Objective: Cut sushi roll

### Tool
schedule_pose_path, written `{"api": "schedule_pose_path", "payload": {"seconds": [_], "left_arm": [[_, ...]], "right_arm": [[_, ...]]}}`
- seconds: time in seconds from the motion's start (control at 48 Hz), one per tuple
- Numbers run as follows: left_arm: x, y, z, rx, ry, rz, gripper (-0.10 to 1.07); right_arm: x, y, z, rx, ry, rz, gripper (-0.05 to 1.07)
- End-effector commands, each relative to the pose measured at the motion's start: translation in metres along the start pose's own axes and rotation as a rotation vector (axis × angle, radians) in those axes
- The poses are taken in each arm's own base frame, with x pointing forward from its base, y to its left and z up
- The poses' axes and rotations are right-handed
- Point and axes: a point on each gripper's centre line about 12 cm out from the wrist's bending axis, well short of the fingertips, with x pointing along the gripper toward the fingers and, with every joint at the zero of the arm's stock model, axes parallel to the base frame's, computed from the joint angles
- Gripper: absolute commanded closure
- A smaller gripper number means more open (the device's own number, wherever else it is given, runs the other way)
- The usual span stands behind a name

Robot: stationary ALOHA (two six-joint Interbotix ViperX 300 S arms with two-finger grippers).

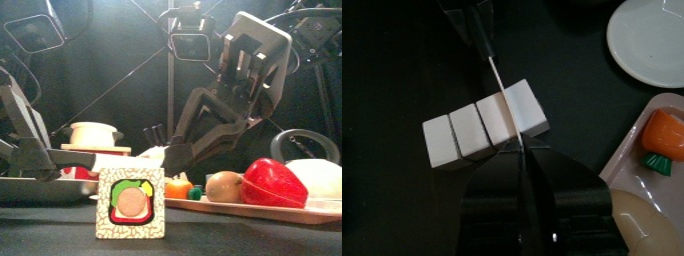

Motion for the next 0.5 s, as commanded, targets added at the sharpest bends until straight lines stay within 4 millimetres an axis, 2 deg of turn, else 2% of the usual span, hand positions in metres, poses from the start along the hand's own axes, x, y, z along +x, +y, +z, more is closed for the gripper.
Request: {"api": "schedule_pose_path", "payload": {"seconds": [0.0,0.167,0.479], "left_arm": [[-0.0057,-0.0042,0.0126,-0.008,-0.039,-0.026,0.62],[-0.0122,-0.0073,0.0208,-0.004,-0.070,-0.055,0.62],[-0.0061,-0.0054,0.0126,0.010,-0.046,-0.037,0.62]], "right_arm": [[-0.0075,-0.0019,0.0143,0.020,-0.035,0.004,0.60],[-0.0138,0.0006,0.0174,0.013,-0.048,0.016,0.60],[-0.0087,-0.0032,0.0138,0.018,-0.036,0.000,0.60]]}}
